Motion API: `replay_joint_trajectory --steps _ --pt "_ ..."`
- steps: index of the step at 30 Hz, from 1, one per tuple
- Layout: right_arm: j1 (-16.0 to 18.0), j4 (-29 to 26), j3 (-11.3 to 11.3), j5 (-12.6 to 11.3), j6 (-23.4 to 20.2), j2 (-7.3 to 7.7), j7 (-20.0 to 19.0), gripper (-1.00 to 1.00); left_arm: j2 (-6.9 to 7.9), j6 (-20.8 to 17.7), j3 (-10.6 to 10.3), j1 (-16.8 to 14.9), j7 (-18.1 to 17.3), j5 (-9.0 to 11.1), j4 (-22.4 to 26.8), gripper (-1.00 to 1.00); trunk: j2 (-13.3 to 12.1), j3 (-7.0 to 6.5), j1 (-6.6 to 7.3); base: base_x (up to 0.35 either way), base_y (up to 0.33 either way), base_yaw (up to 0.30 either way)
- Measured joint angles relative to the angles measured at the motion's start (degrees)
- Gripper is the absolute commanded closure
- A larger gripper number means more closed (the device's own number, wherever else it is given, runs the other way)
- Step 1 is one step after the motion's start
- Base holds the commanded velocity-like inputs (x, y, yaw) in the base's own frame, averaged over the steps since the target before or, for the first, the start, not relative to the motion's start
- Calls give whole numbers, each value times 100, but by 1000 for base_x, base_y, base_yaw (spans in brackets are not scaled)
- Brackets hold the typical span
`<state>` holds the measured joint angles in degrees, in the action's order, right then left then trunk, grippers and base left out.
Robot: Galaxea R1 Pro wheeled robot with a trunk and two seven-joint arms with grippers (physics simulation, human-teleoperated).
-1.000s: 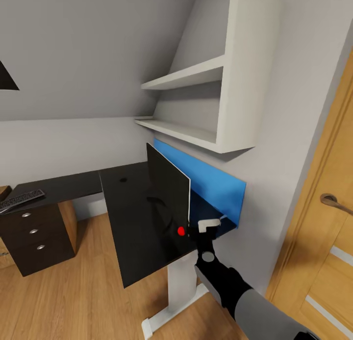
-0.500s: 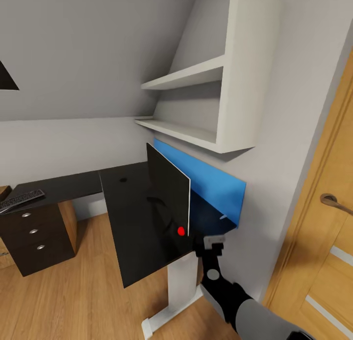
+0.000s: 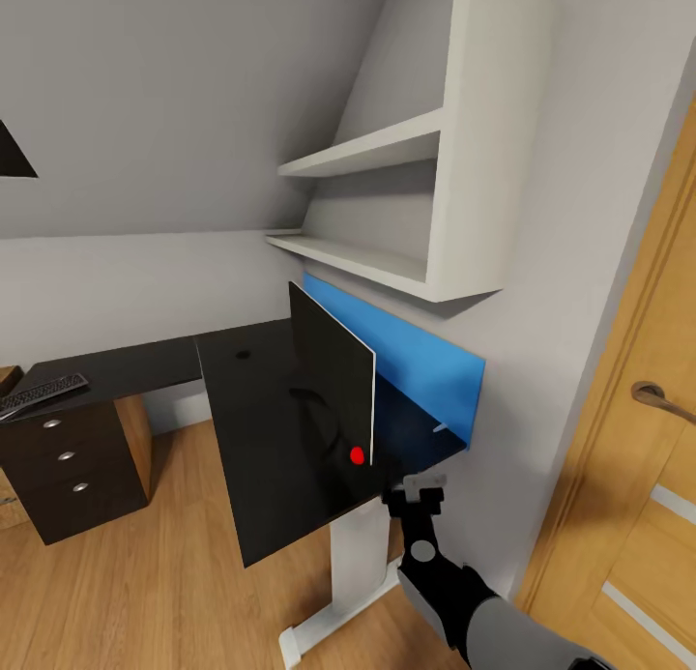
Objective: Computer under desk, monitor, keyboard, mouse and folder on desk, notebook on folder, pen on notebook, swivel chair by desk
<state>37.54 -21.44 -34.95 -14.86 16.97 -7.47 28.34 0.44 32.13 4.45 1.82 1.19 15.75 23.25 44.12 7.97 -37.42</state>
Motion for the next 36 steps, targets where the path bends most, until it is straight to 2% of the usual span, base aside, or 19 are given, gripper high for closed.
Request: replay_joint_trajectory --steps 4,7,12,14,17,24,28,36 --pt "-4 357 -8 -43 24 -20 -143 -100 21 5 6 0 5 2 1 -100 0 0 0 0 0 0" --pt "-7 829 7 -71 44 -21 -459 -100 34 8 9 0 6 4 0 -100 0 4 0 0 0 0" --pt "-9 1184 6 -81 105 -27 -577 -100 40 8 10 0 8 4 1 -100 0 8 0 0 0 0" --pt "-29 1267 4 -81 146 -29 -592 -100 41 9 10 0 8 4 0 -100 0 8 0 0 0 0" --pt "-334 1389 9 -82 322 -25 -618 -100 43 7 10 0 5 9 0 -100 0 9 0 0 0 0" --pt "-605 1610 24 -83 580 -16 -623 -100 39 4 9 0 1 6 1 -100 0 19 0 -3 -5 92" --pt "-656 1849 22 -81 638 -12 -623 -100 31 4 2 0 0 0 1 -100 0 33 -1 -60 -134 213" --pt "-713 1961 28 -80 656 0 -631 -100 11 -1 -24 0 -11 -29 -7 -100 0 65 -1 -96 -258 234"
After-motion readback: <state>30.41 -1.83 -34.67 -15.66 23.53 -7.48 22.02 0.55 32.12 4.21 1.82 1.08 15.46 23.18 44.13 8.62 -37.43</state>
